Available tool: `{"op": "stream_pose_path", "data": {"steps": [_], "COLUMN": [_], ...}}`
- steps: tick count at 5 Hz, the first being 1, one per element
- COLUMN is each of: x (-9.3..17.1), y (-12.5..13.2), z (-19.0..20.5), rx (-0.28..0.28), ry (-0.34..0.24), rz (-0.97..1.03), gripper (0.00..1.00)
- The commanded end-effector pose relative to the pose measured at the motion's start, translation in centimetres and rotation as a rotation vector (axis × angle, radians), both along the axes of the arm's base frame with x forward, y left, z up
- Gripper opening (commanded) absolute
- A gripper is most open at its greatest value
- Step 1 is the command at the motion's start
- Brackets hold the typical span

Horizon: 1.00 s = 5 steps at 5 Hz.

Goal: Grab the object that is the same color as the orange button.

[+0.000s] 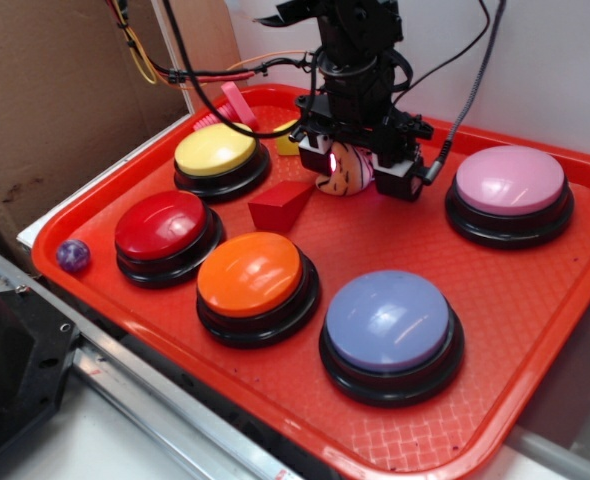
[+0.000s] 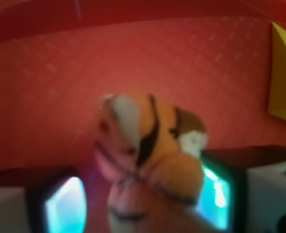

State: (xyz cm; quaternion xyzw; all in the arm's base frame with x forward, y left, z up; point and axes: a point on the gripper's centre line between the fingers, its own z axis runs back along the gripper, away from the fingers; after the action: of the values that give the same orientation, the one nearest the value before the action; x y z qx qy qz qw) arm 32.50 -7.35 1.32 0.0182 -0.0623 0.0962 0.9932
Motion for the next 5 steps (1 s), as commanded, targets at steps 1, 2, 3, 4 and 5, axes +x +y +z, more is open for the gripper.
{"op": "stream_pose_path", "data": {"steps": [1, 2, 3, 4, 5], "x": [0.5, -1.2, -3.3, -5.6, -7.8], "y": [0.4, 1.0, 1.7, 2.0, 2.1], "z": [6.0, 10.2, 14.1, 16.6, 17.4], "rx": [0.021, -0.048, -0.078, -0.074, -0.091], "ry": [0.017, 0.038, 0.033, -0.007, -0.023], "rz": [-0.073, -0.084, -0.172, -0.170, -0.181], "gripper": [0.00, 0.00, 0.00, 0.00, 0.00]}}
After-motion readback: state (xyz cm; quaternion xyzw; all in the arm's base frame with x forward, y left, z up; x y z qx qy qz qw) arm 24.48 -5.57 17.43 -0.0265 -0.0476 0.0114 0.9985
